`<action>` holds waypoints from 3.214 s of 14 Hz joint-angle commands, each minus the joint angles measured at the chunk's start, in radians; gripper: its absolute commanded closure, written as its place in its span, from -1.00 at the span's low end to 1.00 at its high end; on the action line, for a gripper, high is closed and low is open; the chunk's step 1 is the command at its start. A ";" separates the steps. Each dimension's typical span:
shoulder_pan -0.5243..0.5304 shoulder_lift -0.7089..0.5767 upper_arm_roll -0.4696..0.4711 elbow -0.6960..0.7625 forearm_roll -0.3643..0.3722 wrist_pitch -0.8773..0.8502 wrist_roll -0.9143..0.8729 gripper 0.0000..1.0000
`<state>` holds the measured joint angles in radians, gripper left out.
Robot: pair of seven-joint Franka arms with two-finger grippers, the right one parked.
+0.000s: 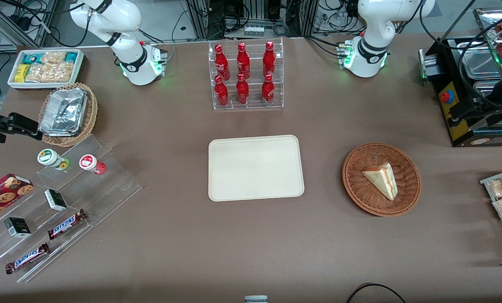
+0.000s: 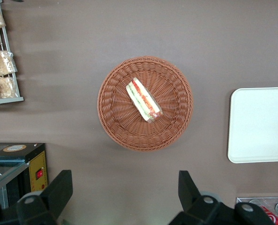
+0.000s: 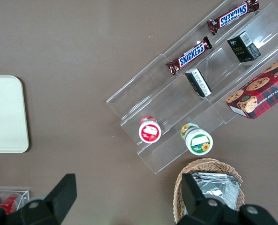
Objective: Place sandwich from basket to tray
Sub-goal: 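Move the left gripper down over the wrapped sandwich in the wicker basket, then lower the open left gripper around the sandwich's upright edge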
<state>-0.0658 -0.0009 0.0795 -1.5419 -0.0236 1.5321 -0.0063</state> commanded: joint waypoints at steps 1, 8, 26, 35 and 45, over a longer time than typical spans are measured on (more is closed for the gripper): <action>-0.002 -0.011 0.002 0.000 0.019 -0.013 0.005 -1.00; 0.000 0.047 0.003 -0.151 0.073 0.151 -0.010 -1.00; -0.100 0.110 0.000 -0.670 0.054 0.873 -0.524 -1.00; -0.115 0.205 0.000 -0.679 0.057 0.947 -0.577 -1.00; -0.112 0.265 0.000 -0.689 0.056 1.020 -0.581 -0.91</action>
<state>-0.1718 0.2583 0.0759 -2.2213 0.0304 2.5259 -0.5676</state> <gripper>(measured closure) 0.000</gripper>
